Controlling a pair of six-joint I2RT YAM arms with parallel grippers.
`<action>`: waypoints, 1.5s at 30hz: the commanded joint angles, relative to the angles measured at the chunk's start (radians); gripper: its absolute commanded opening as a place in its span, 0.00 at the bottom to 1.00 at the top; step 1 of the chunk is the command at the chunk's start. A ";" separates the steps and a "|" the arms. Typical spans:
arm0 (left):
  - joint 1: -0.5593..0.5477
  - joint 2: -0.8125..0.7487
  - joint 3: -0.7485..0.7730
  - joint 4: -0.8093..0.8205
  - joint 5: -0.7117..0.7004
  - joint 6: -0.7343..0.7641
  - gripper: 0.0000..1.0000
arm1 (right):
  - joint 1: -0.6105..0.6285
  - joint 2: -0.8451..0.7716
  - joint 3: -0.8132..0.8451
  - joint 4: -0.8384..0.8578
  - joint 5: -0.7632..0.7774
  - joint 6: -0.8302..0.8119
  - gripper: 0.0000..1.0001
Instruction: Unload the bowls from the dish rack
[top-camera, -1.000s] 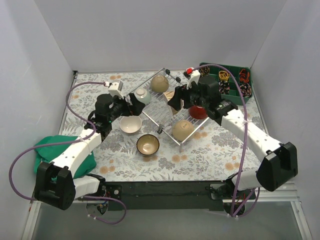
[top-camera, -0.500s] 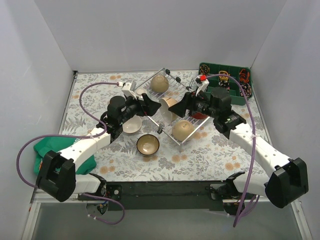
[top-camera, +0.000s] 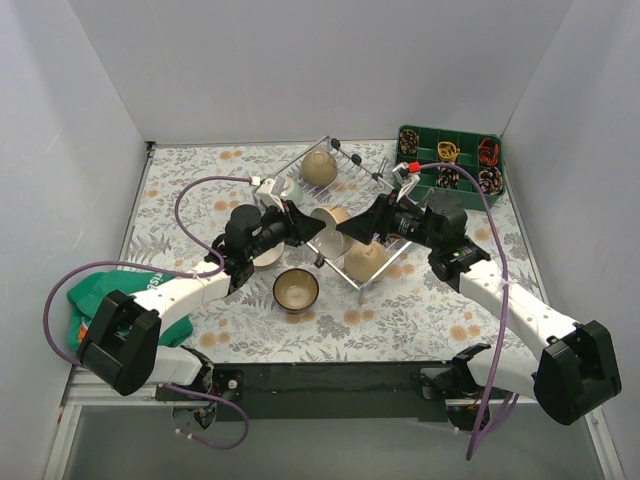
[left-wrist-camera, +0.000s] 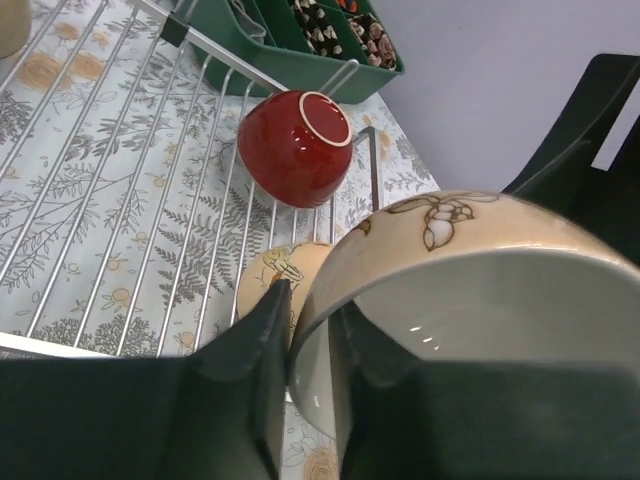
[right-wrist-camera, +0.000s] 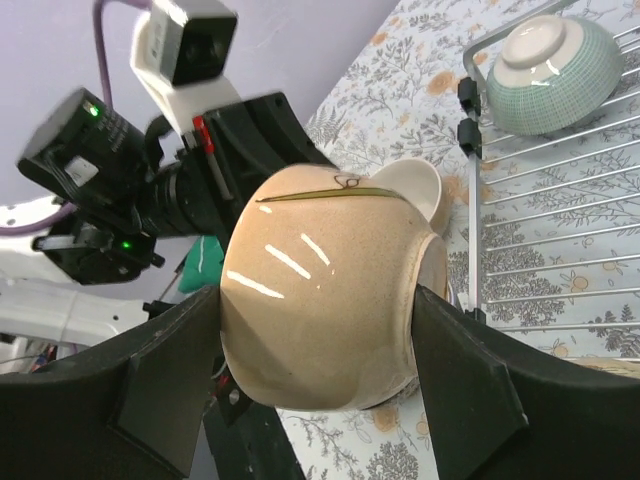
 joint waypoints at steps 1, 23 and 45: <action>-0.008 -0.042 -0.015 0.027 0.000 -0.008 0.00 | -0.005 -0.063 -0.014 0.185 -0.029 0.056 0.09; 0.058 -0.231 0.247 -0.876 -0.477 0.063 0.00 | -0.017 -0.256 -0.129 -0.284 0.287 -0.370 0.86; 0.309 0.113 0.370 -1.112 -0.314 0.108 0.00 | -0.016 -0.391 -0.244 -0.348 0.358 -0.469 0.86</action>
